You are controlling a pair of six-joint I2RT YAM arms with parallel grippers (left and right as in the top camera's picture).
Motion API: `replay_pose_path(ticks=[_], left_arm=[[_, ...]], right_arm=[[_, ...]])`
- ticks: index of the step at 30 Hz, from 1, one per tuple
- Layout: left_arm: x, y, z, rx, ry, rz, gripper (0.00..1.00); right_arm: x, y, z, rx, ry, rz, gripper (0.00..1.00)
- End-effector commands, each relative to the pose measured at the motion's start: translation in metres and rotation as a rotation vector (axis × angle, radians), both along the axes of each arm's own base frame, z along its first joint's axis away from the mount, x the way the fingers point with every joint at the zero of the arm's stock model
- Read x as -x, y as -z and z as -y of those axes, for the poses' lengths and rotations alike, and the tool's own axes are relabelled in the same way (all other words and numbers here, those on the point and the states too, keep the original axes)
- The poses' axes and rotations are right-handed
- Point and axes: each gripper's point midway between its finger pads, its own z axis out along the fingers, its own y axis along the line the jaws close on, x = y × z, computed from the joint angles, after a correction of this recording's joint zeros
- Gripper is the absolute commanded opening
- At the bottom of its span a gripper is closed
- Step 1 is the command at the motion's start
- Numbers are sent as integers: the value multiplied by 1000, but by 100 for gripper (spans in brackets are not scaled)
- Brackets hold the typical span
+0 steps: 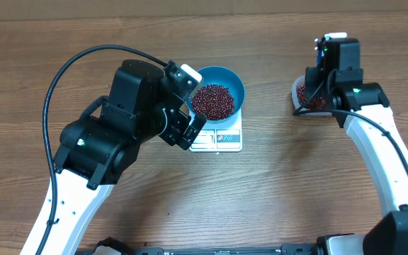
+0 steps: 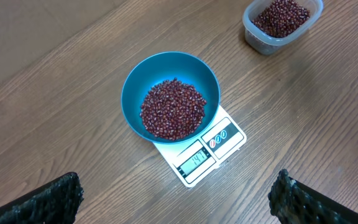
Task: Scoop item into bowl and weigh 150g on scale
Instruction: 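Scoop red beans from the tub with the right gripper's blue scoop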
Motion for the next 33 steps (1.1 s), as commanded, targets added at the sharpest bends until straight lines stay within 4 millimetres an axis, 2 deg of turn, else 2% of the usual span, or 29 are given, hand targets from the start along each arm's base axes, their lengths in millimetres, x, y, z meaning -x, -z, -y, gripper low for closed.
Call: replay_pose_path(ticks=[1, 12, 17, 21, 24, 26, 30, 33], left_arm=[[0, -9, 3, 30, 1, 9, 100], [0, -9, 3, 30, 1, 9, 100], [0, -9, 3, 30, 1, 9, 99], [0, -9, 3, 30, 1, 9, 99], [0, -9, 3, 30, 2, 9, 100], [0, -9, 3, 30, 1, 9, 99], [0, -9, 3, 30, 1, 9, 100], [0, -9, 3, 30, 2, 9, 100]], right_arm=[[5, 20, -9, -78, 6, -63, 4], [34, 41, -8, -78, 19, -203, 4], [43, 63, -4, -61, 29, -231, 4], [47, 81, 16, 34, 89, -221, 4], [49, 86, 33, 108, 142, -202, 4], [49, 87, 36, 111, 150, -202, 4], [48, 89, 30, 65, 129, -202, 4], [44, 93, 4, -68, 46, -206, 4]])
